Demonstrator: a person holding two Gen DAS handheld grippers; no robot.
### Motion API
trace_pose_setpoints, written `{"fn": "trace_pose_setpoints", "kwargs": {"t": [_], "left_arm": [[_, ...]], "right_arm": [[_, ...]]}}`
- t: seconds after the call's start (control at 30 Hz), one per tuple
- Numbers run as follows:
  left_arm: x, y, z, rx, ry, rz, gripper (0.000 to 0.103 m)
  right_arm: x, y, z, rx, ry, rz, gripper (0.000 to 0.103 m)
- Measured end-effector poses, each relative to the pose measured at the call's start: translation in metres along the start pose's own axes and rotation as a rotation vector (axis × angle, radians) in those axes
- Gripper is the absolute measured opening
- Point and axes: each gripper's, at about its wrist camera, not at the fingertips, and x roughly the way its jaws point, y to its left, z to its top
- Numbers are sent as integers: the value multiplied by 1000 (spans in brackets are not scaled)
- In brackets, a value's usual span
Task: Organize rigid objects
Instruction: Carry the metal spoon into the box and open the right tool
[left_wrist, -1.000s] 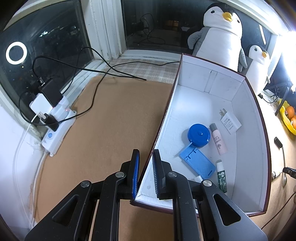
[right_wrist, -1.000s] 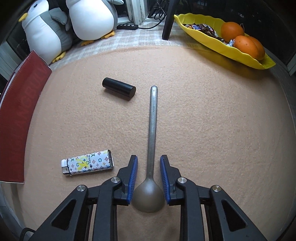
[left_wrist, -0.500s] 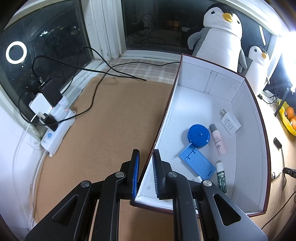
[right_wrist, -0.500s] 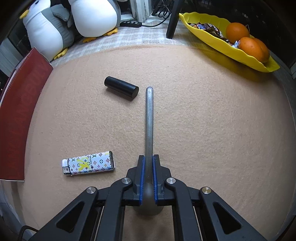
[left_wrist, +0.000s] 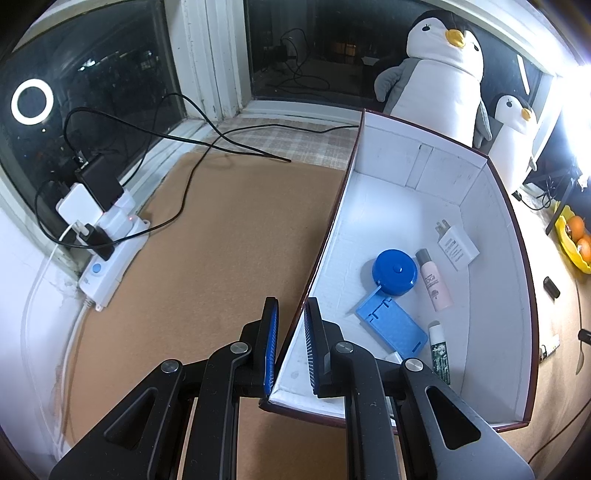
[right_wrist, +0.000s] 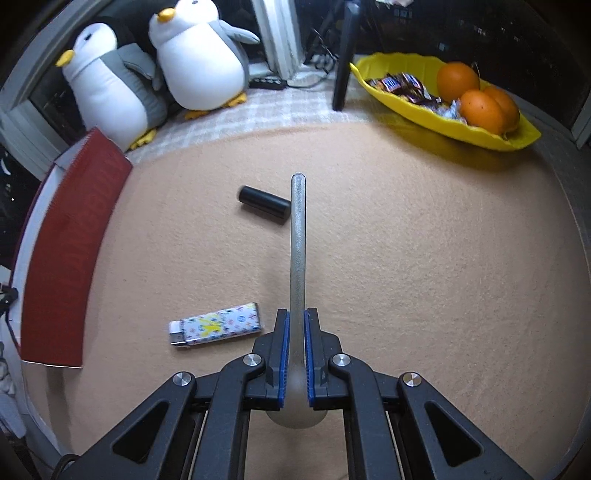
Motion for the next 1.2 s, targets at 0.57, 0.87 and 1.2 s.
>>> {"fn": "trace_pose_setpoints", "kwargs": {"t": [0.57, 0.87, 1.2], "left_arm": [[-6, 5, -5, -28, -20, -42, 13], [-9, 7, -9, -38, -25, -54, 13], [-13, 11, -13, -48, -26, -65, 13]], "right_arm": [[-66, 145, 35, -250, -127, 145, 7], [-69, 234, 48, -386, -148, 231, 7], [-40, 303, 68, -433, -97, 299, 7]]}}
